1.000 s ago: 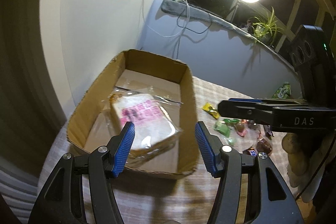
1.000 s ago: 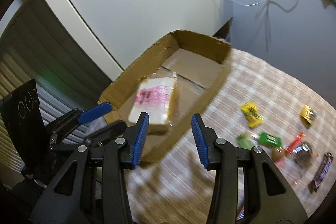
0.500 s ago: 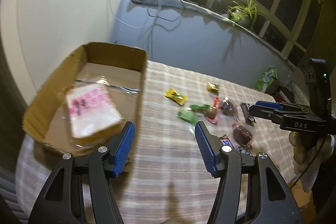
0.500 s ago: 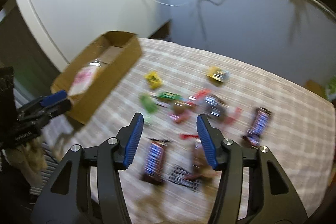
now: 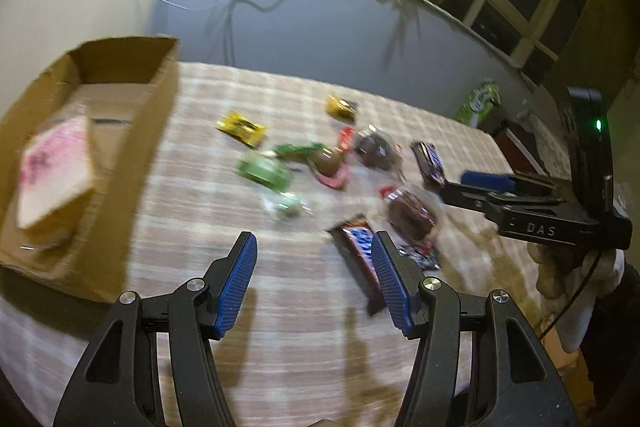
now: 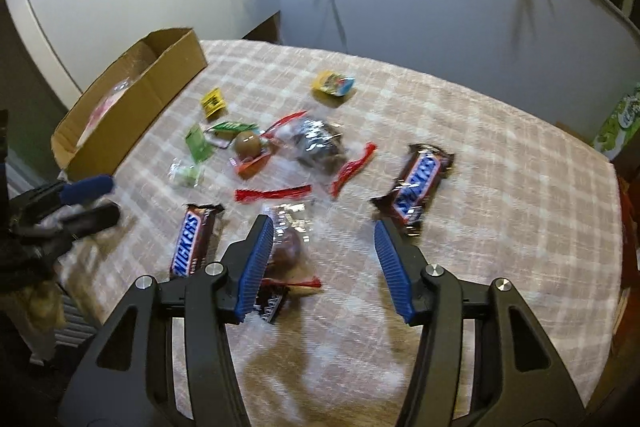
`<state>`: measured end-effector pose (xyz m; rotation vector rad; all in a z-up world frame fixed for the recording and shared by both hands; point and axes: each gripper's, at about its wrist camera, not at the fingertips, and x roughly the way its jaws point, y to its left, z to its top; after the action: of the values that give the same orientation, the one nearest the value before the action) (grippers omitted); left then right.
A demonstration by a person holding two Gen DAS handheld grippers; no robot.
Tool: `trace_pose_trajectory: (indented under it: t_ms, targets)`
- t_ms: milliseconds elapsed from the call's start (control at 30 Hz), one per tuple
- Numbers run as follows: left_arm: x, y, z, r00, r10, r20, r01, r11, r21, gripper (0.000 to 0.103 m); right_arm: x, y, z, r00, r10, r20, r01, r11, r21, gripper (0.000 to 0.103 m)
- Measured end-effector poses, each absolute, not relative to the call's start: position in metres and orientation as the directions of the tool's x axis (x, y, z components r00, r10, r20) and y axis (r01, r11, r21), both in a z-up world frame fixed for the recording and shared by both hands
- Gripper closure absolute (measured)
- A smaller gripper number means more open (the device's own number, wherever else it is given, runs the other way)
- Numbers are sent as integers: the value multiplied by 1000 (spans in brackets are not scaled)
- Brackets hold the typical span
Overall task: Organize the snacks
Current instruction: 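Grasp a Snickers bar with the left gripper while the right gripper grasps the bagged brown candy, then carry the Snickers with the left gripper into the box while the right gripper drops the brown candy there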
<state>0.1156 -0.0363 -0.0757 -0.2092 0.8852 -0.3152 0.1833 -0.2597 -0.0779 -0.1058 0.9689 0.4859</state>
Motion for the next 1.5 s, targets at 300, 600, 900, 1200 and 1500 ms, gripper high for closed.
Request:
trace_pose_trajectory:
  t_ms: [300,600,900,1200,1500]
  targets:
    - [127,-76,-95,521,-380,-764,223,925,-308,47,190,-235,-96,401,374,-836,-496,856,145,58]
    - [139,-88,-105,497,-352,-793,218,935,-279,58,198,-229,-106,371,363,-855,-505,852,142,62]
    - [150,-93,-108,499,-332,-801,232,941,-245,74,199,-224,-111,365,347,-864,-511,850,125,66]
    - [150,-93,-110,511,-320,-798,258,942,-213,76,196,-227,-108,378,344,-860,-496,859,126,69]
    - [137,-80,-101,530,-329,-782,252,941,-226,76,190,-230,-91,407,364,-838,-493,860,134,69]
